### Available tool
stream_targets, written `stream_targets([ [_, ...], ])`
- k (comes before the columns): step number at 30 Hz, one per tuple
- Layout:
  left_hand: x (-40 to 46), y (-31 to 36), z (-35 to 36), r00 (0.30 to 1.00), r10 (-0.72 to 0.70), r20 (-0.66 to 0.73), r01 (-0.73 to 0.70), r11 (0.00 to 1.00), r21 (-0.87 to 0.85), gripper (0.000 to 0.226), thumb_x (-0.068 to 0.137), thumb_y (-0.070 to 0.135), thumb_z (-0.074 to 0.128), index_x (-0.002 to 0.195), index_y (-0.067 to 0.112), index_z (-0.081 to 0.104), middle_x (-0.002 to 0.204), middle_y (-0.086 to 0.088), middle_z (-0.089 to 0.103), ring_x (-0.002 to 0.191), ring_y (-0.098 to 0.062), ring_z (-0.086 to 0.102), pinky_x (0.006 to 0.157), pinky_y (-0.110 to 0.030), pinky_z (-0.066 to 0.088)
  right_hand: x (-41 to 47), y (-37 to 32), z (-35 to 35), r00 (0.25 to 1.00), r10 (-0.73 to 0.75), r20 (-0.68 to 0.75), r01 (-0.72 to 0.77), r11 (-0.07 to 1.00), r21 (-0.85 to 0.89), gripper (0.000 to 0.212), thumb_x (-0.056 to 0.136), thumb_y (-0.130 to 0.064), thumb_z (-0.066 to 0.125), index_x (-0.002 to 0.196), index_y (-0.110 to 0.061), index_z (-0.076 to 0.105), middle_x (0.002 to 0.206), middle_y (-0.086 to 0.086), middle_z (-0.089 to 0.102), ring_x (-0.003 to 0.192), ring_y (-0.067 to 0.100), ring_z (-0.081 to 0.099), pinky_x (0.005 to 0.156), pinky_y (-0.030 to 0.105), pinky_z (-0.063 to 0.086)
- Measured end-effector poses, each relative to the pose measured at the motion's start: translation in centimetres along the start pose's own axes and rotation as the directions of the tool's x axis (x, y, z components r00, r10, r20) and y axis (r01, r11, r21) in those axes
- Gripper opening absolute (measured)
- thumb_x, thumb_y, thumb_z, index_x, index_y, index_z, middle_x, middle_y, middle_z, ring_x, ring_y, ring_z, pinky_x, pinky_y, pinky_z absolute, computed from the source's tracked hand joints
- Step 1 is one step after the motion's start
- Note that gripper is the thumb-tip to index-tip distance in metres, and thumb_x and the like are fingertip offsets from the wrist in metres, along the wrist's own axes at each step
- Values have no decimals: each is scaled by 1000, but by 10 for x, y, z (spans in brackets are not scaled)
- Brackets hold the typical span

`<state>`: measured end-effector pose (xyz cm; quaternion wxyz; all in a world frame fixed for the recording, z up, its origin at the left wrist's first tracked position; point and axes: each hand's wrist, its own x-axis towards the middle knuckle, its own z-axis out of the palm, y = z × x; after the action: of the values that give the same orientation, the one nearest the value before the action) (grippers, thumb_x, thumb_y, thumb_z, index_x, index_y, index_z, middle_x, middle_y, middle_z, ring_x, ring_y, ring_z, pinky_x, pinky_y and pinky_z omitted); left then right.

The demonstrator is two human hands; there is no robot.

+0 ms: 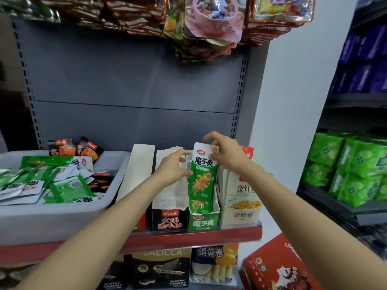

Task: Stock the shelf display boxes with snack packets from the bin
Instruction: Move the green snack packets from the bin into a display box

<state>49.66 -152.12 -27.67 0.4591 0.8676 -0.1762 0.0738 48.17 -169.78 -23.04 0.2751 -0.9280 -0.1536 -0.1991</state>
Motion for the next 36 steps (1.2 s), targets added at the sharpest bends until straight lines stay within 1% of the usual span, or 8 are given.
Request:
stream_targets([
  [9, -5, 1, -4, 1000, -2, -18, 3, 1000, 28, 53, 83, 14, 69, 132, 24, 49, 124, -4, 54, 103, -16, 52, 81, -32, 53, 2, -1, 1, 999, 34, 43, -33, 999, -25, 32, 86, -2, 63, 116, -12, 60, 104, 9, 66, 92, 22, 65, 82, 39, 56],
  [11, -9, 0, -10, 998, 26, -60, -23, 999, 40, 38, 85, 17, 67, 122, 21, 57, 119, 0, 58, 98, -13, 55, 86, -33, 51, 2, -4, 0, 999, 21, 49, -19, 999, -45, 28, 87, -8, 64, 115, -13, 61, 105, 8, 67, 92, 21, 64, 83, 39, 55],
  [15, -26, -5, -36, 980, 77, -182, -71, 997, 38, 10, 89, 20, 61, 99, 22, 63, 98, 3, 66, 76, -13, 66, 72, -25, 48, 1, -24, 6, 994, -57, 92, 71, 985, -158, 20, 90, -19, 61, 110, -19, 64, 104, 1, 67, 93, 18, 63, 85, 38, 53],
  [21, -66, -47, -100, 954, 55, -296, 37, 955, 295, 12, 89, 21, 59, 80, 28, 62, 75, 9, 68, 69, -10, 64, 68, -34, 54, -3, -85, 60, 959, -189, 213, 208, 976, -70, 21, 92, -19, 58, 111, -15, 64, 101, 2, 67, 86, 14, 59, 78, 27, 46],
  [26, -100, -94, -165, 921, -83, -381, 245, 883, 401, 10, 85, 15, 65, 95, 17, 67, 89, 1, 67, 89, -22, 64, 77, -30, 46, 1, -139, 111, 916, -306, 260, 309, 951, 32, 26, 90, -10, 55, 115, -7, 63, 110, 10, 66, 100, 23, 60, 84, 26, 43],
  [29, -113, -113, -196, 931, -215, -294, 335, 819, 465, 41, 84, 25, 70, 122, 13, 60, 126, -7, 61, 117, -24, 55, 95, -31, 42, 11, -165, 141, 875, -375, 305, 382, 923, 39, 27, 88, -11, 59, 115, -7, 63, 114, 9, 66, 105, 24, 59, 87, 26, 44],
  [33, -120, -120, -210, 906, -389, -165, 422, 817, 393, 70, 79, 36, 74, 139, 20, 43, 145, -5, 42, 130, -22, 43, 101, -28, 35, 28, -187, 176, 787, -331, 521, 417, 908, -53, 52, 85, -21, 67, 134, -15, 50, 134, 8, 53, 119, 26, 51, 93, 32, 42],
  [36, -115, -129, -212, 879, -461, -120, 460, 756, 465, 69, 77, 42, 73, 139, 32, 43, 145, -4, 43, 133, -24, 38, 109, -37, 34, 36, -194, 188, 680, -222, 699, 430, 892, -135, 62, 89, -24, 61, 145, -22, 34, 139, 8, 45, 118, 28, 49, 90, 31, 43],
])
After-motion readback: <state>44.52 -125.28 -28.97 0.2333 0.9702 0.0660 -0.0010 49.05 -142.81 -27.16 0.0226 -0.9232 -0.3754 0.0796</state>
